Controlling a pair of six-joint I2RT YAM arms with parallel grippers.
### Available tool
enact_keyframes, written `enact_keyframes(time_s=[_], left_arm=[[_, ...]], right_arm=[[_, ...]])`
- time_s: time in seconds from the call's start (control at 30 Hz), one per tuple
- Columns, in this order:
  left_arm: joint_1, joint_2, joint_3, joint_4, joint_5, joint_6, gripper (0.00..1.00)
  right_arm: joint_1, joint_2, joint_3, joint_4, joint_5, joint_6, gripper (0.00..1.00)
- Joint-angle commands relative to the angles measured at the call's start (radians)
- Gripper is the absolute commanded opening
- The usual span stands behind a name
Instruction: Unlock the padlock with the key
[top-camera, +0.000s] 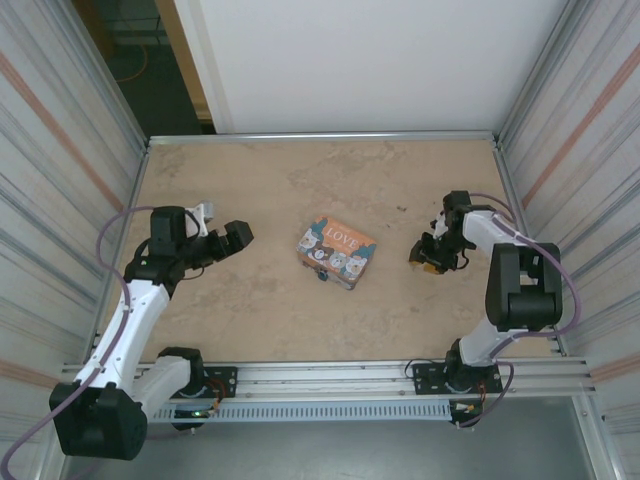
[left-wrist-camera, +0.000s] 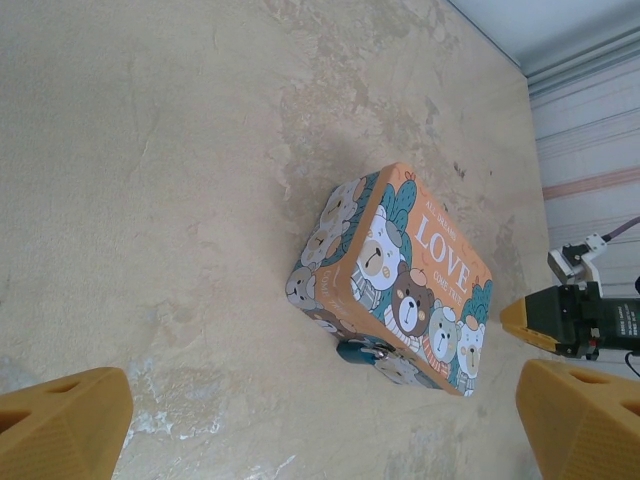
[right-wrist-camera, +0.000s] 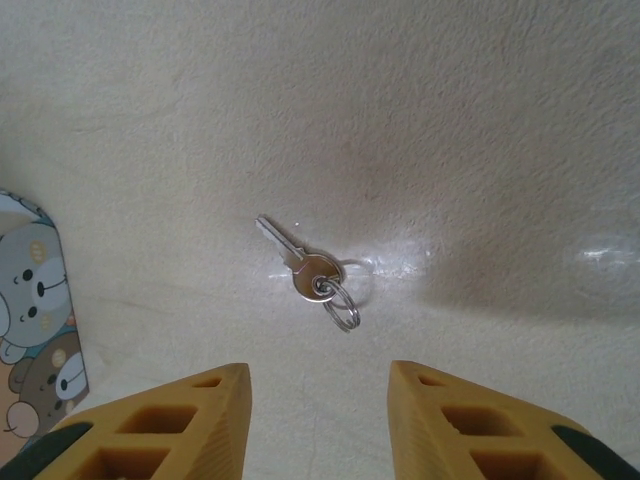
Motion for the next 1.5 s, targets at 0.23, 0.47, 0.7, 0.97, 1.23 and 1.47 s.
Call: enact_keyframes(time_s=[0.23, 0.47, 0.7, 0.97, 1.23, 1.47], left_arm=[[0.012, 0.014, -0.005, 0.0, 0.029, -0.002, 0.99], [0.011, 0.021, 0.0, 0.001, 0.029, -0.002, 0.99], [0.011, 0.028, 0.001, 0.002, 0.029, 0.001, 0.99], [0.013, 0.031, -0.002, 0.0, 0.027, 0.006, 0.99], [0.018, 0.032, -0.009, 0.001, 0.025, 0.009, 0.99], [0.022, 0.034, -0.01, 0.0, 0.024, 0.008, 0.99]], right_arm=[[-0.01, 0.061, 0.033, 0.003, -0.033, -0.023, 0.33], [-0.013, 0.085, 0.036, 0.011, -0.036, -0.024, 0.31], [-0.012, 0.109, 0.04, 0.022, -0.039, -0.024, 0.29], [-0.012, 0.145, 0.043, 0.03, -0.039, -0.017, 0.24], [-0.012, 0.168, 0.039, 0.04, -0.034, -0.006, 0.2], [0.001, 0.173, 0.043, 0.049, -0.034, 0.006, 0.13]])
